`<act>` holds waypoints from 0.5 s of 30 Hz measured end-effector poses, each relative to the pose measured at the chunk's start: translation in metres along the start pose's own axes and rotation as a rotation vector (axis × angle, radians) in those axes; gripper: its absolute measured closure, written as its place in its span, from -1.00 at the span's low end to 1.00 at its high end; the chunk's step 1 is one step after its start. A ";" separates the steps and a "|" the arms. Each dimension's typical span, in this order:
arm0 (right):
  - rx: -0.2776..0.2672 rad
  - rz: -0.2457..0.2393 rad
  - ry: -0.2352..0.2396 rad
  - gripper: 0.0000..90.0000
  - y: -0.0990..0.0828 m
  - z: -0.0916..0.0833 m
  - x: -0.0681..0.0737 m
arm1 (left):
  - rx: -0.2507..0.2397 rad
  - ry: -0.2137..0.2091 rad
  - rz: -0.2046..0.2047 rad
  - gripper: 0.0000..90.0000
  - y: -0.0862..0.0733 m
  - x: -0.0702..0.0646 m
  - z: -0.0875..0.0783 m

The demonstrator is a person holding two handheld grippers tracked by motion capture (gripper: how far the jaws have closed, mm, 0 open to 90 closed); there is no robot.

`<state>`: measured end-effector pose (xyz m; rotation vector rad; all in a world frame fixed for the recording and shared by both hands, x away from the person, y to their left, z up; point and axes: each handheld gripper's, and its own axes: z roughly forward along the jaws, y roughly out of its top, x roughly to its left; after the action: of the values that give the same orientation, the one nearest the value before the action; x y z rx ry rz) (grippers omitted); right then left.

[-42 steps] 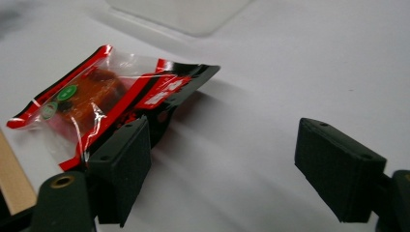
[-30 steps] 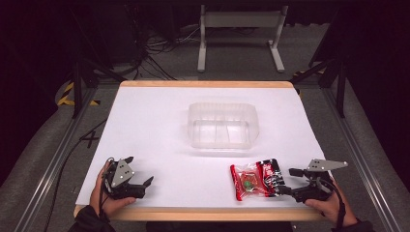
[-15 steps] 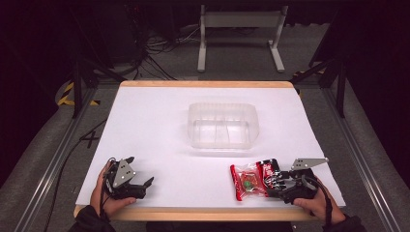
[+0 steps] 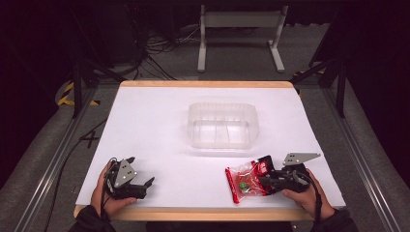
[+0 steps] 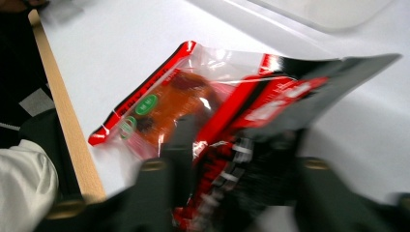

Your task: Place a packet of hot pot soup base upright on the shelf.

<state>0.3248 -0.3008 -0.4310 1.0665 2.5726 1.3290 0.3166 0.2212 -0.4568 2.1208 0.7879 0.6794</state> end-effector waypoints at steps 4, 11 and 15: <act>0.006 -0.039 -0.007 0.84 0.002 -0.001 0.005 | -0.002 -0.002 0.000 -0.87 0.000 0.001 0.000; -0.013 -0.107 -0.021 1.00 0.008 -0.008 0.016 | -0.015 -0.013 -0.006 -0.86 -0.001 0.001 -0.002; -0.032 -0.121 -0.039 1.00 0.013 -0.011 0.021 | -0.028 -0.022 -0.012 -0.87 0.000 0.001 -0.003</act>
<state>0.3126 -0.2907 -0.4097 0.9067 2.5343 1.3024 0.3151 0.2235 -0.4552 2.0933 0.7747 0.6562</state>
